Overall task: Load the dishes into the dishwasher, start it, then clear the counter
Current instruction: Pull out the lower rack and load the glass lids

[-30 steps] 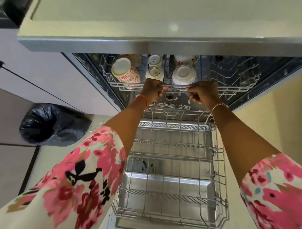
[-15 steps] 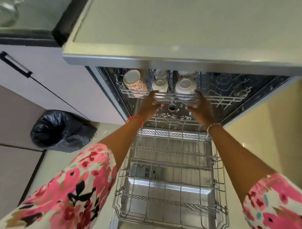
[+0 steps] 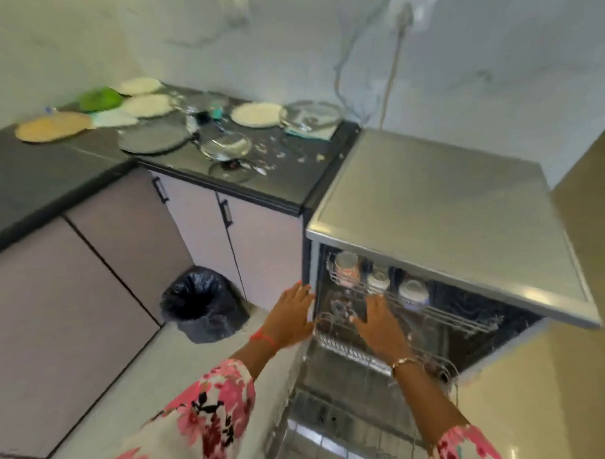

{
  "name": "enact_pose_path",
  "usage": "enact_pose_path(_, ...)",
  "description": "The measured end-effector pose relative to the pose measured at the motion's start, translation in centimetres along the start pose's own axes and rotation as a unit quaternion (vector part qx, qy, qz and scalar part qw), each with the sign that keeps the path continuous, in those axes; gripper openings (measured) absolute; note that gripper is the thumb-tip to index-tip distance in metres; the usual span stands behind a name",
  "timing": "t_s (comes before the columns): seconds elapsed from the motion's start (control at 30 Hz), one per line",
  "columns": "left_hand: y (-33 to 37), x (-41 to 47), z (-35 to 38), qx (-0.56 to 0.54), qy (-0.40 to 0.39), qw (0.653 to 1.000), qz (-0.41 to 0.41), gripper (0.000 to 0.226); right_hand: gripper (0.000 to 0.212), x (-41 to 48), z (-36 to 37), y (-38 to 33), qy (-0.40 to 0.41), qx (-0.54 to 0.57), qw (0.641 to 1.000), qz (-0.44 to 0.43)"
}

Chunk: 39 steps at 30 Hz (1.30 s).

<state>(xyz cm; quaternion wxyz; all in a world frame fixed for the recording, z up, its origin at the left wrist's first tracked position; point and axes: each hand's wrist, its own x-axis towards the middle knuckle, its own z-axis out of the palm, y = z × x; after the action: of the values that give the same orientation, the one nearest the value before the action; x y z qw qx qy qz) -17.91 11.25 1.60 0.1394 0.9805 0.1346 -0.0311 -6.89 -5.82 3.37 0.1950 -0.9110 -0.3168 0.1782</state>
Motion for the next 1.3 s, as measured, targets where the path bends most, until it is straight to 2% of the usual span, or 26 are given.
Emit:
enact_pose_path(0.13, -5.2, -4.0, -1.3, 0.006, 0.018, 0.998, -0.060, 0.066, 0.061, -0.6, 1.0, -6.2, 0.012, -0.004, 0.999, -0.046)
enact_pose_path(0.27, -12.1, -5.5, -3.6, -0.005, 0.028, 0.996, -0.083, 0.068, 0.065, 1.4, 3.2, -12.1, 0.017, 0.001, 0.999, -0.045)
enact_pose_path(0.43, -22.0, -5.7, -7.4, 0.002, 0.037, 0.996, -0.084, 0.068, 0.067, 5.7, 6.2, -18.8, 0.042, -0.027, 0.998, -0.033)
enact_pose_path(0.63, -30.5, -5.1, -11.6, -0.007, 0.062, 0.993, -0.102, 0.067, 0.061, 10.4, 8.3, -26.3, 0.062, -0.045, 0.996, -0.051)
enact_pose_path(0.87, -37.3, 2.1, -14.7, -0.042, 0.090, 0.989, -0.112, 0.068, 0.063, 19.5, 7.4, -30.5, 0.080, -0.044, 0.994, -0.059)
enact_pose_path(1.0, -40.5, 8.3, -16.0, -0.047, 0.104, 0.987, -0.111, 0.071, 0.064, 26.9, 5.9, -32.0, 0.089, 0.016, 0.995, -0.048)
enact_pose_path(1.13, -43.2, 14.1, -16.9, -0.042, 0.095, 0.988, -0.115, 0.073, 0.049, 33.9, 4.0, -33.7, 0.126, 0.081, 0.988, -0.043)
enact_pose_path(1.3, -45.5, 20.6, -17.7, -0.042, 0.091, 0.988, -0.116, 0.072, 0.064, 41.9, 1.6, -34.7, 0.117, 0.195, 0.974, 0.024)
